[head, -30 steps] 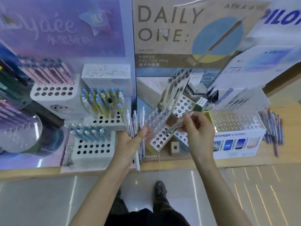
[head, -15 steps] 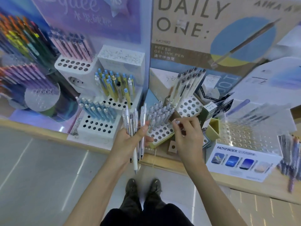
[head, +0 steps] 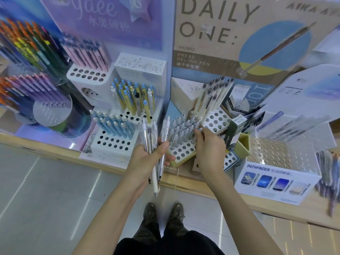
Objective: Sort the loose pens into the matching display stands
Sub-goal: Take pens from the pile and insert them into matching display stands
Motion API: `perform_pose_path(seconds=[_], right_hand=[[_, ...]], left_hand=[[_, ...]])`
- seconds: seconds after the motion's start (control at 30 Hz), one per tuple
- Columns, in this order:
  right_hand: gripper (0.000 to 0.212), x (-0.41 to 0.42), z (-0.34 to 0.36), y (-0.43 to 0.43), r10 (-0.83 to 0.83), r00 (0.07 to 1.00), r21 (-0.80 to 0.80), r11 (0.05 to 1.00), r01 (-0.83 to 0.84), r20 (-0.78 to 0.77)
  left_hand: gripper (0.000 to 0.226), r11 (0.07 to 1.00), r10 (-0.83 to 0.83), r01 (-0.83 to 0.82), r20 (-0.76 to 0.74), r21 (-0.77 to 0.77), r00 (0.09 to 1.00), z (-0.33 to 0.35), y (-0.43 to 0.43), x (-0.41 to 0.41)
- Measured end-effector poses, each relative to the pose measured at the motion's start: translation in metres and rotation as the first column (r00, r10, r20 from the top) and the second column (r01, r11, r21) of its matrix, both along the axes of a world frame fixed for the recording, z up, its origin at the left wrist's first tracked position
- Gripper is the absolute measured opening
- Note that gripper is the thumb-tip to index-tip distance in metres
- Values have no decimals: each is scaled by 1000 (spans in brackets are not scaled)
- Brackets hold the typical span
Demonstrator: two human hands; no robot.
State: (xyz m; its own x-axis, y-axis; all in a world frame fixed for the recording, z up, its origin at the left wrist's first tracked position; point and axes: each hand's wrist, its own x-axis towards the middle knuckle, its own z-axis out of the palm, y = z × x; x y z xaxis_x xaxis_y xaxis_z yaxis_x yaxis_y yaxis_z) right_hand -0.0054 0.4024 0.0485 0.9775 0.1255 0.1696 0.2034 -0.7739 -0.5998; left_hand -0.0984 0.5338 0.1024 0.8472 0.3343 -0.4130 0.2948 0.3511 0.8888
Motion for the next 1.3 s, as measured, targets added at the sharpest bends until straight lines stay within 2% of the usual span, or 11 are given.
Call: perform_pose_path(seconds=[0.1,0.2,0.33,0.47,0.7,0.83,1.07,1.3], right_hand=[[30,7,4,1,41,999,-79,996,-40,7],[22,-1,3,2,40,998,-57,998,-38,40],[39,-10,9,3,51,998,98,994,-48,-26],[27,-8,15,1,42,999,195,980,-42,0],[9,2,15,-10,57,998,55,997,-55,-29],[9,5,20,-12,62,996,-11,998,-63,-67],[15,8,19,-12,58,996,-26,998,-60,-66],[19,10,22,-15,89,990,-33,995,-93,-110]], left_hand=[[6,1000,-24,24,10,10,1000,0,3,-1],[7,999,-38,38,23,5,999,1,6,0],[11,998,-62,62,39,3,997,2,11,0],[11,998,-66,67,40,-14,997,1,15,2],[6,998,-65,65,49,-2,997,4,20,2],[12,997,-74,74,42,3,996,5,23,1],[7,996,-84,85,68,-18,994,6,20,-1],[12,996,-81,83,75,-16,994,6,21,-3]])
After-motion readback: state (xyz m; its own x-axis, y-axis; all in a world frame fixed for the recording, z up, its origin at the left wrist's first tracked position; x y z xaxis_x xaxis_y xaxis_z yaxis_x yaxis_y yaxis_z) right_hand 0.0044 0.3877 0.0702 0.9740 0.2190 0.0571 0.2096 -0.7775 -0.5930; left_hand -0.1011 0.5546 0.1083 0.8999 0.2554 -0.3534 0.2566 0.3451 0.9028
